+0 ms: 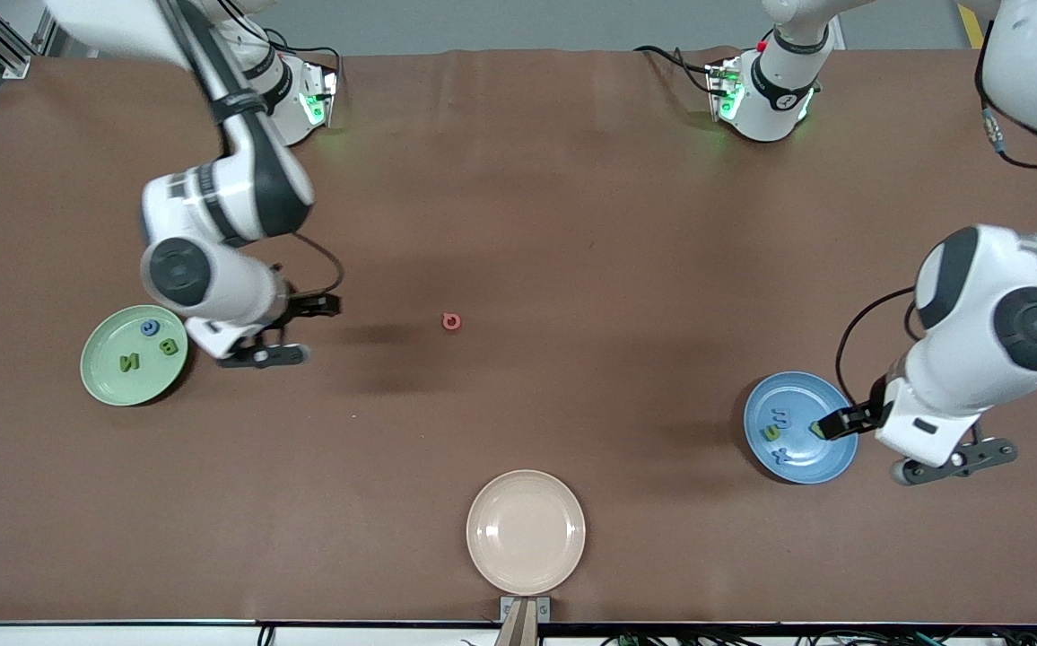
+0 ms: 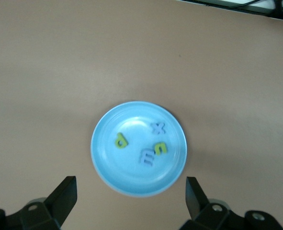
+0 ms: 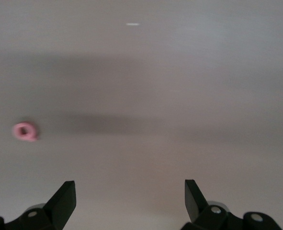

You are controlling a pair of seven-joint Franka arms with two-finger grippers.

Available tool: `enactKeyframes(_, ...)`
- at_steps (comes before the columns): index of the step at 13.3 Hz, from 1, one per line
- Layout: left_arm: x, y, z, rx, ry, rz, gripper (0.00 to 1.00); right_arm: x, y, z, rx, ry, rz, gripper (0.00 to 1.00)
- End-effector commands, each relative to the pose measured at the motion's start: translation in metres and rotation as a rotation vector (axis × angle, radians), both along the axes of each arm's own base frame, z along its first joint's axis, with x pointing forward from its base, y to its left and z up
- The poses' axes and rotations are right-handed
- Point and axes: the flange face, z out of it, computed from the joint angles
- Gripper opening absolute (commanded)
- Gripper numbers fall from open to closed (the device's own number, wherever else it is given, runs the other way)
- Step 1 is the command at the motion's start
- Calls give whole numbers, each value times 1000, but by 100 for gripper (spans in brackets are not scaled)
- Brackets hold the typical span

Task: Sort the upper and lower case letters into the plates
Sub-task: 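Reach the right gripper to the pink Q while the left gripper returns to rest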

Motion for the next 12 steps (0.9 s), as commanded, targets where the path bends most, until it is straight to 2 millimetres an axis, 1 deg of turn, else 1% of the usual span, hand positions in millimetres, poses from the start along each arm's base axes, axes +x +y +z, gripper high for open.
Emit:
enactKeyframes(1, -22, 31, 63, -73, 16, -38, 100, -22, 60, -22, 20, -40, 95, 100)
enactKeyframes(2, -35, 37, 78, -107, 58, -57, 100, -32, 84, -34, 28, -56, 136, 100)
enactKeyframes(4, -54, 46, 111, -81, 65, -57, 100, -51, 118, -61, 52, -106, 195, 100)
enactKeyframes(5, -62, 41, 123, -71, 66, -79, 100, -61, 130, -77, 66, -133, 219, 100)
enactKeyframes(6, -68, 39, 133, -54, 63, -111, 100, -67, 138, -87, 72, -144, 235, 100)
enactKeyframes(7, -75, 34, 150, -39, 40, -143, 100, -72, 144, -98, 71, -141, 246, 100)
enactKeyframes(8, -80, 30, 149, -30, 58, -168, 100, -76, 150, -110, 74, -147, 258, 100)
enactKeyframes(10, -96, 27, 163, -8, 93, -190, 100, -83, 159, -128, 83, -161, 274, 100)
enactKeyframes(11, -100, 25, 169, -2, 90, -191, 100, -82, 160, -136, 87, -171, 274, 100)
enactKeyframes(12, -100, 24, 168, -5, 92, -195, 100, -82, 160, -140, 88, -174, 275, 100)
